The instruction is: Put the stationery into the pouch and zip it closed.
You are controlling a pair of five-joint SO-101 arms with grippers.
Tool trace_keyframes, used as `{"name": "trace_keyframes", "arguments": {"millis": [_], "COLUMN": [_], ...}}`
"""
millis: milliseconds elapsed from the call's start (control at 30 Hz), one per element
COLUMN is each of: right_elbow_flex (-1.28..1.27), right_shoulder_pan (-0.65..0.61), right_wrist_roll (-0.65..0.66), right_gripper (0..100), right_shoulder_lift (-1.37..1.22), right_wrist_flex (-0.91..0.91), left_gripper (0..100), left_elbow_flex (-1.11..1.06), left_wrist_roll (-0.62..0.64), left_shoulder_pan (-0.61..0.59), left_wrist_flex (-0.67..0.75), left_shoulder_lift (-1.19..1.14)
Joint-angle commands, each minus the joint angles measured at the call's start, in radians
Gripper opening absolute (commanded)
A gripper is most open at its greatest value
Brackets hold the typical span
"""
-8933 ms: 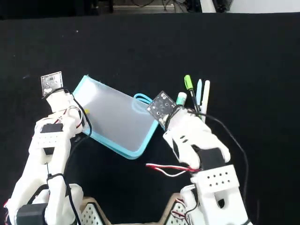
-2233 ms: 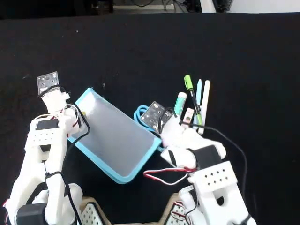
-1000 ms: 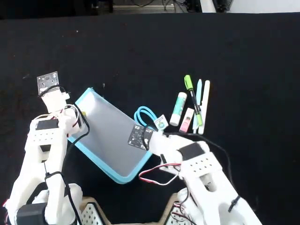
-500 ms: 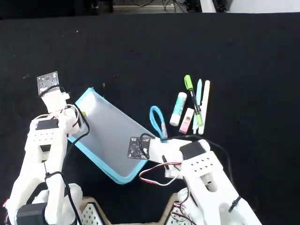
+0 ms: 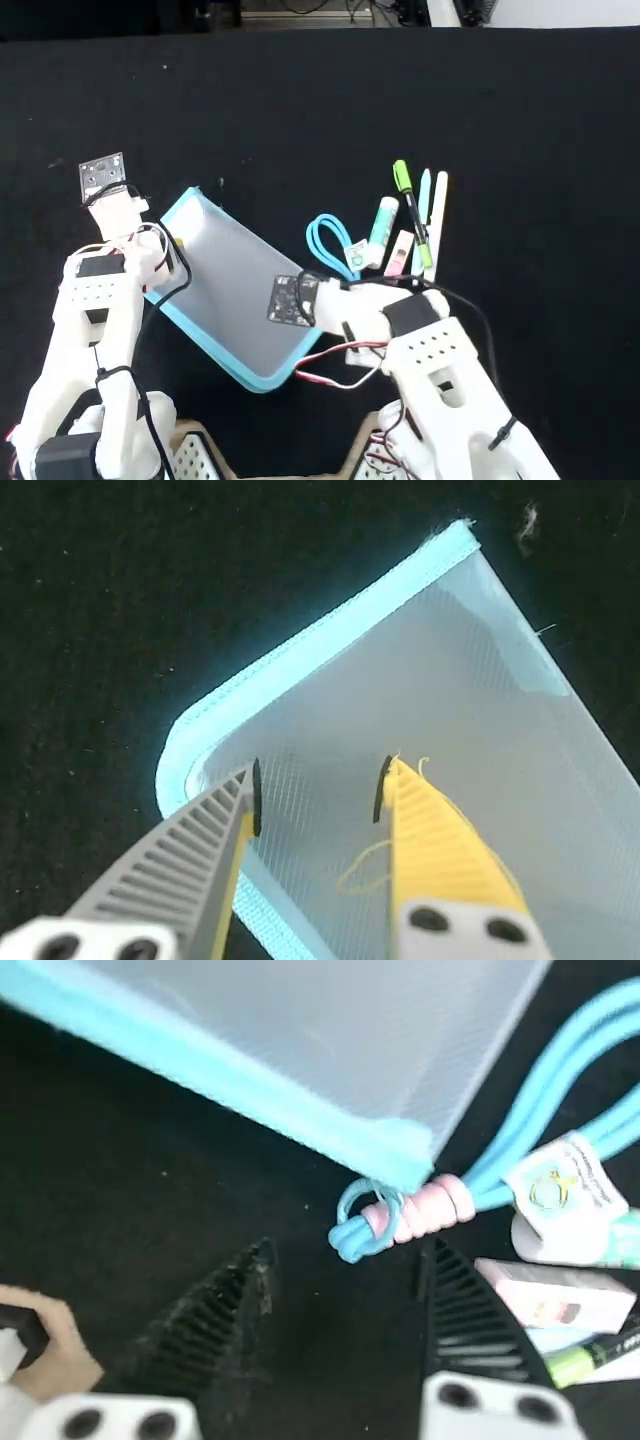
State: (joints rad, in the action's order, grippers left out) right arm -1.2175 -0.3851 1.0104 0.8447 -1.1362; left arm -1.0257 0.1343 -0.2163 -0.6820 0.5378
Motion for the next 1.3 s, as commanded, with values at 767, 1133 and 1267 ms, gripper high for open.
{"name": "trace_keyframes", "arguments": {"millis": [767,1133,1267], "right_elbow_flex": [-0.165,-0.097,-0.035], "right_shoulder_pan": [0.026,0.032,0.032], "right_wrist_roll": [-0.086,-0.095,-0.095], "right_gripper": [1.8,11.5,14.9], "right_shoulder_lift": [0.025,0.022,0.022], "right_wrist_flex": [0.269,0.097,0.015], "left_gripper": [21,21,21], "left_elbow_flex": [0.064,0.064,0.064], "left_wrist_roll": [0.005,0.005,0.005], "left_shoulder_pan": [0.001,0.001,0.001], "left_wrist_flex": [0.003,0.003,0.003], "left_shoulder_lift": [0.005,0.005,0.005]}}
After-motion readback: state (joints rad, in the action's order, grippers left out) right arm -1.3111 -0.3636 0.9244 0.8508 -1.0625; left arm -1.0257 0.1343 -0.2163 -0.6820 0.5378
